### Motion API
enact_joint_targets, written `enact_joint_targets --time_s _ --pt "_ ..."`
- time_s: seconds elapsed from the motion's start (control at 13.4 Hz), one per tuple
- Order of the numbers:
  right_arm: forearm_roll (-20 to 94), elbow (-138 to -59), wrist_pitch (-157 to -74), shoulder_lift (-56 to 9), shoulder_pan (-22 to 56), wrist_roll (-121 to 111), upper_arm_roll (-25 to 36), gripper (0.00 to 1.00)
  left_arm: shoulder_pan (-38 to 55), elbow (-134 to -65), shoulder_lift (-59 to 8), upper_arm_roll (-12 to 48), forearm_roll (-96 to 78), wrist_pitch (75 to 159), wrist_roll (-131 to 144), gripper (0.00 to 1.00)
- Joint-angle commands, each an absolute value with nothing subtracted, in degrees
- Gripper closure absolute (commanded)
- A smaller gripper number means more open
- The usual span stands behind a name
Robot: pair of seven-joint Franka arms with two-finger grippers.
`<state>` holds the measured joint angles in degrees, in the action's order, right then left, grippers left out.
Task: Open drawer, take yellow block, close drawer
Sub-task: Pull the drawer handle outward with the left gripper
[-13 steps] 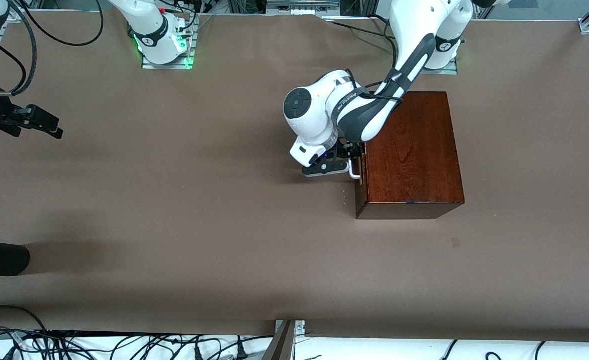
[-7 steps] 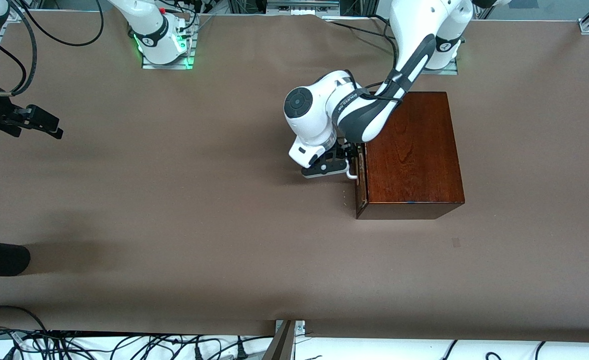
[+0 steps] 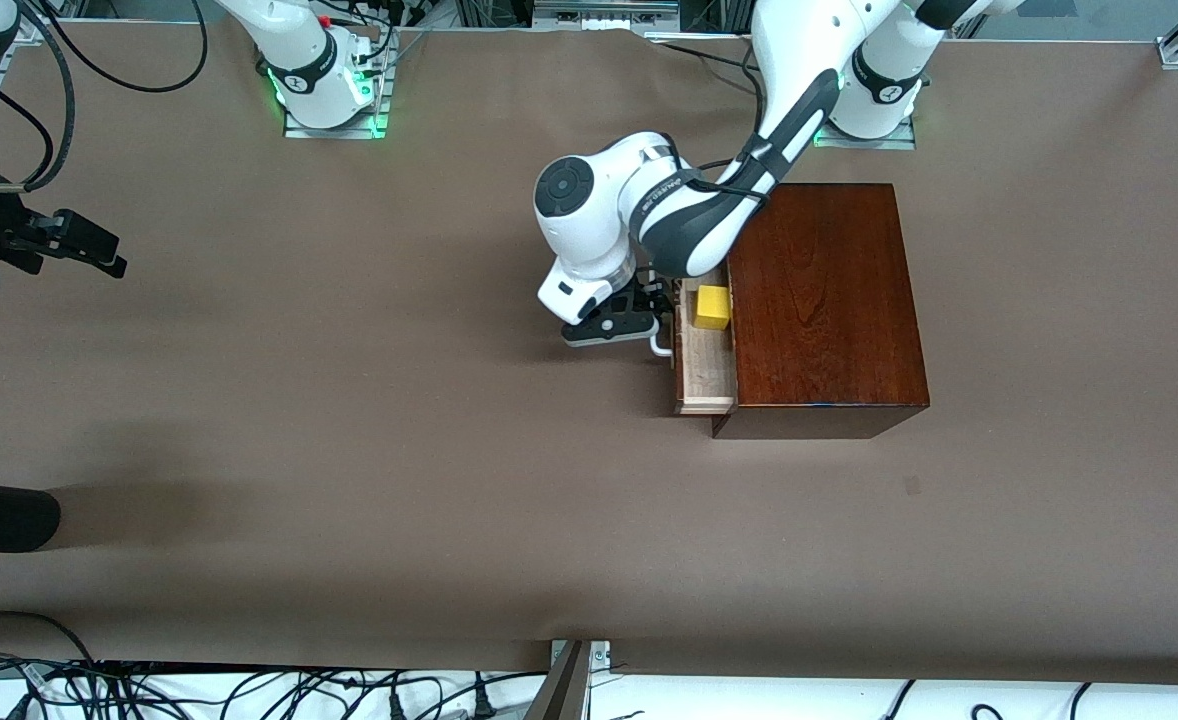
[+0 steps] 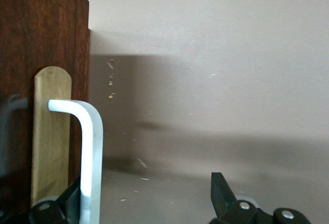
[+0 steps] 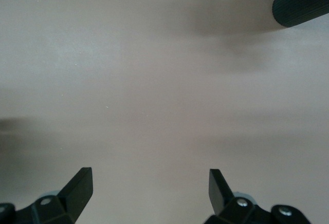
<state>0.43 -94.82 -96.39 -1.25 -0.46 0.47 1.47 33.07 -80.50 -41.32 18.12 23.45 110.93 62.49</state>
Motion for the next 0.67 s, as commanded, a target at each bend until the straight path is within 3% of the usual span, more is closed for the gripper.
enact_joint_targets --time_s 0.0,0.6 --pt "0.44 -93.87 -95.45 -1.14 -0.53 0.53 1.05 0.00 36.03 -73.75 -45.53 18.37 21.19 111.01 65.13 0.00" --pt "0.35 -93.96 -95.45 -1.14 -0.53 0.44 1.05 0.00 38.49 -70.05 -47.02 18.28 19.51 111.01 65.30 0.00"
